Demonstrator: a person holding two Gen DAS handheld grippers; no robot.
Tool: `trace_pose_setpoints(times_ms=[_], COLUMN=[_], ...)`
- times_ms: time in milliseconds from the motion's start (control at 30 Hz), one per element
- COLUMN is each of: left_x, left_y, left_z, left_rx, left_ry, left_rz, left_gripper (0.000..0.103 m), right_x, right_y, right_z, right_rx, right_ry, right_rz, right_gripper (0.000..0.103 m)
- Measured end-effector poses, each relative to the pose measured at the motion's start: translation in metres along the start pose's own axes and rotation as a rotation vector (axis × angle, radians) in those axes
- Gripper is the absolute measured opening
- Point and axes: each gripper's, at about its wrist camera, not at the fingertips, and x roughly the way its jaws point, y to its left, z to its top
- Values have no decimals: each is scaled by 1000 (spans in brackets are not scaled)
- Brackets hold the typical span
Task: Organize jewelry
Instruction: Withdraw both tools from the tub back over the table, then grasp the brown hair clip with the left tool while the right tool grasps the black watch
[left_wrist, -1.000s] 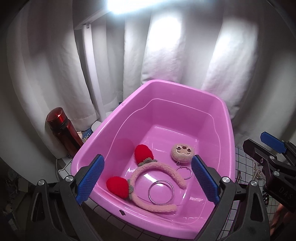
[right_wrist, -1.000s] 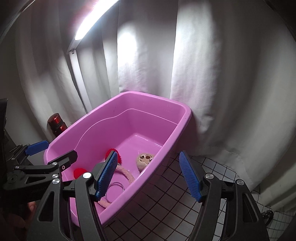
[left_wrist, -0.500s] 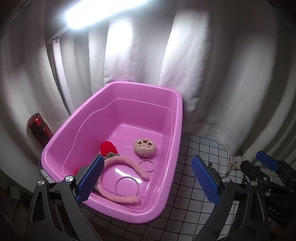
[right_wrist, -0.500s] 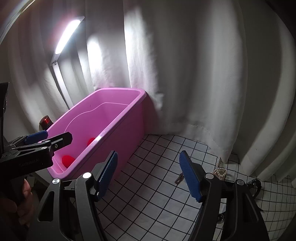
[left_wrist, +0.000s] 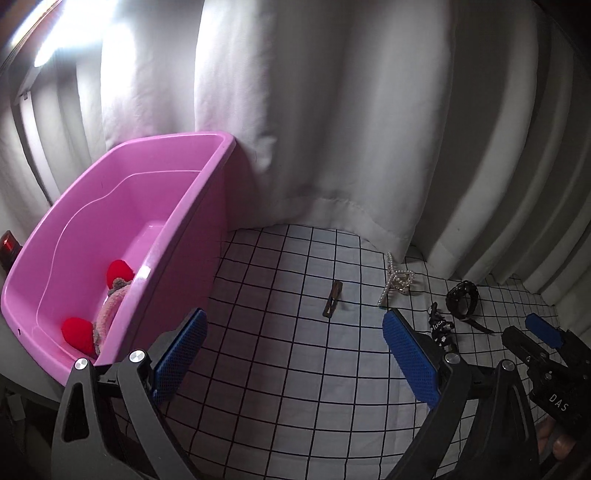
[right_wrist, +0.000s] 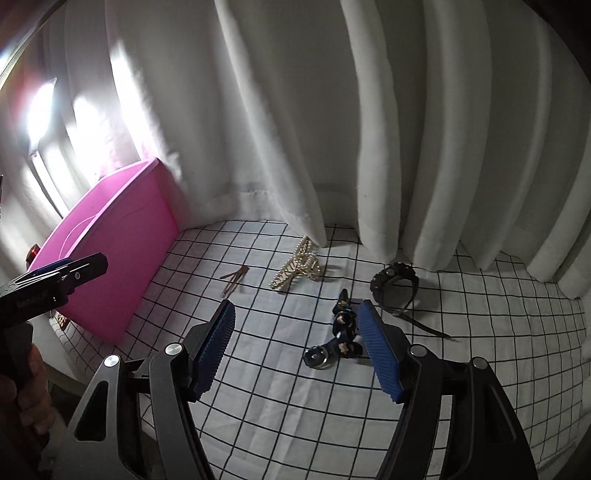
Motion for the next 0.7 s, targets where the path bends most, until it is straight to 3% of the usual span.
trace_pose_setpoints(times_ms=[333, 700], left_x=[64, 131], left_y=[-31, -46], left_z=[-16, -20], left_rx=[26, 52], left_ry=[63, 112], left_rz=[9, 55], left_gripper=[94, 94], right_x=[30, 109], right_y=[-77, -109], right_z=[-15, -12], right_rx=[93, 93], right_ry=[58, 140], right_rz=[-85, -84], right_gripper=[66, 66])
